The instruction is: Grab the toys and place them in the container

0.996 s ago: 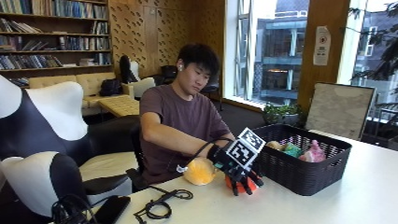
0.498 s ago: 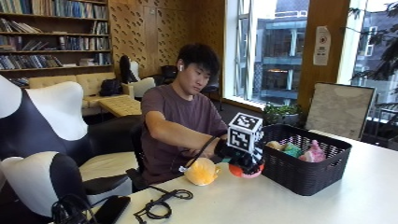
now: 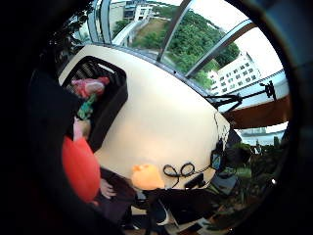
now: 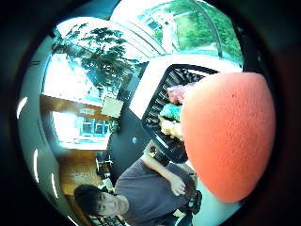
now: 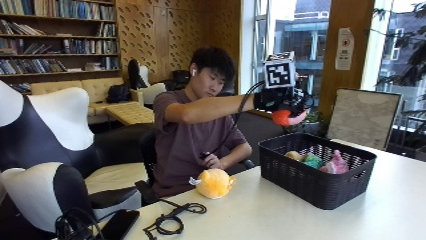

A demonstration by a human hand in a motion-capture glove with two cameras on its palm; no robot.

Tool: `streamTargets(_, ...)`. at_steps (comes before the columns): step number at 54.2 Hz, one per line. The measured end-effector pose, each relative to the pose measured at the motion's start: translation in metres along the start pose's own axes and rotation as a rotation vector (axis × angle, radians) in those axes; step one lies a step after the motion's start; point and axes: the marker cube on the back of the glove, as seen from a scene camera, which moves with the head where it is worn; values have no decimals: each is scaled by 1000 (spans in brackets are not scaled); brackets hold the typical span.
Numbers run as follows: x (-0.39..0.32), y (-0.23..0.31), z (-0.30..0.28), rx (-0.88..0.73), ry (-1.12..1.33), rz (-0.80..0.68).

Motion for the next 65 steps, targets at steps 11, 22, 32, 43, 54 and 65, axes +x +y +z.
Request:
streamTargets(11, -67, -25, 27, -42, -2, -74)
streamTargets(22, -88, -32, 52, -83, -34, -81)
streamTargets(32, -79, -28, 68, -264, -33, 10)
streamTargets(43, -54, -19, 61, -288, -100, 30)
streamTargets(54, -15, 4, 28, -245, -71, 69)
streamTargets(65, 33, 59, -11, -239, 70, 168)
